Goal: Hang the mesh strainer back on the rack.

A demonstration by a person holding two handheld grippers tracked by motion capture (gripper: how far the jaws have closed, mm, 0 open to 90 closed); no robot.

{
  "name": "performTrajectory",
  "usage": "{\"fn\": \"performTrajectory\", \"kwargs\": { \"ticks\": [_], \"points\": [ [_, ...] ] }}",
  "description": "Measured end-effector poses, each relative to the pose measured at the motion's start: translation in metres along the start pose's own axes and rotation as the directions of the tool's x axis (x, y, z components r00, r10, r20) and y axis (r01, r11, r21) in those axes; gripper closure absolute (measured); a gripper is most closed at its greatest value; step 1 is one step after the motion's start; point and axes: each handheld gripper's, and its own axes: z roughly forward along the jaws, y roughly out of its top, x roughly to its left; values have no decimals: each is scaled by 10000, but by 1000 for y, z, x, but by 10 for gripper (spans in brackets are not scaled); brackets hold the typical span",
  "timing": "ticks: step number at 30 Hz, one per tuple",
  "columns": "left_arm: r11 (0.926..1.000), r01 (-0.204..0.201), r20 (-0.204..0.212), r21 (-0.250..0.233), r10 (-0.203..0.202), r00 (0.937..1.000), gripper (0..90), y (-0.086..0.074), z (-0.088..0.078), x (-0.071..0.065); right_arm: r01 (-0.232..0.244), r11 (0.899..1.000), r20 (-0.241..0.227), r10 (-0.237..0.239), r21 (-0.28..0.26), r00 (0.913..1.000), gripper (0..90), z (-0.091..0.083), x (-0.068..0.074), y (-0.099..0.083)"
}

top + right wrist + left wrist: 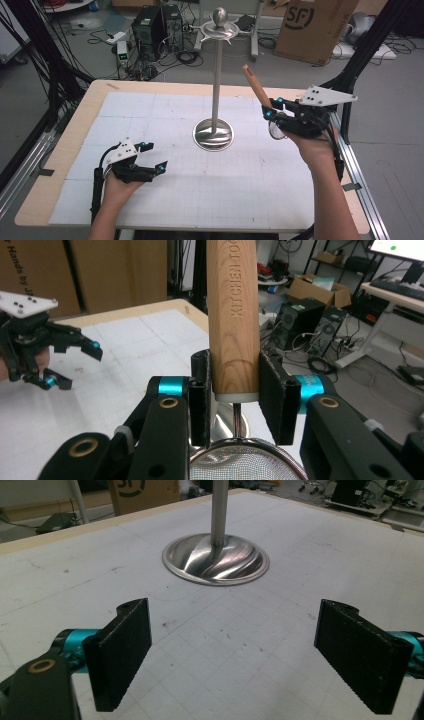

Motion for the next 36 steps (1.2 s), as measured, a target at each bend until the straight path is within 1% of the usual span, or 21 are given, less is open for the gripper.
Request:
{"fn": "performTrajectory", "kwargs": {
  "ticks": [2,3,7,9,11,12,17,21,22,23,25,27,28,30,31,32,34,36],
  "points": [
    [10000,-3,16,-21,3,10000,157,0,0,0,-5,9999,16,5,-111,10000,686,0,-2,3],
    [10000,21,16,-26,-21,10000,157,0,0,0,-130,9997,11,131,-213,9999,686,-1,-4,6],
    [10000,-15,25,-15,15,10000,157,0,0,0,-264,9986,-21,264,-452,9996,686,-1,-12,14],
    [10000,-2,35,-6,2,10000,157,0,0,0,-240,9985,9,241,-501,9997,686,-1,-16,18],
    [10000,46,-6,-15,-46,10000,157,0,0,0,-317,9979,4,318,-559,9995,686,-2,-20,23],
    [10000,36,6,-19,-36,10000,157,0,0,0,-268,9977,28,270,-621,9996,686,-1,-22,25],
    [10000,13,8,12,-13,10000,157,0,0,0,-320,9977,-27,319,-600,9995,686,2,-29,35],
    [10000,26,-17,-4,-26,10000,157,0,-1,0,-150,9993,-101,146,-355,9998,686,7,-37,41],
    [10000,-29,-34,9,29,10000,157,0,-1,1,-162,9993,-115,158,-347,9998,686,8,-39,43],
    [10000,-3,-26,6,3,10000,157,0,-1,1,-130,9993,-134,126,-342,9998,687,9,-40,44],
    [10000,-41,-56,21,41,10000,157,0,-1,1,-185,9995,-103,182,-267,9998,686,9,-41,48],
    [10000,-6,-38,24,6,10000,157,0,-1,1,-63,9993,-134,58,-374,9999,686,11,-42,51],
    [10000,-39,-57,26,39,10000,157,0,-1,1,-125,9994,-93,122,-318,9999,687,11,-42,52],
    [10000,-19,-42,9,19,10000,157,0,-1,1,-32,9995,-65,30,-313,10000,686,13,-44,53],
    [10000,-6,-30,11,6,10000,157,0,-1,1,-118,9997,-20,118,-219,9999,686,14,-46,54],
    [10000,-17,-35,-8,17,10000,157,0,-1,1,-58,9997,18,58,-238,10000,686,14,-48,54],
    [10000,0,-31,-25,0,10000,157,0,-1,1,-222,9994,29,223,-257,9997,687,14,-49,55],
    [10000,13,-56,0,-13,10000,157,0,-1,1,-175,9994,17,175,-297,9998,687,15,-51,57]
  ]
}}
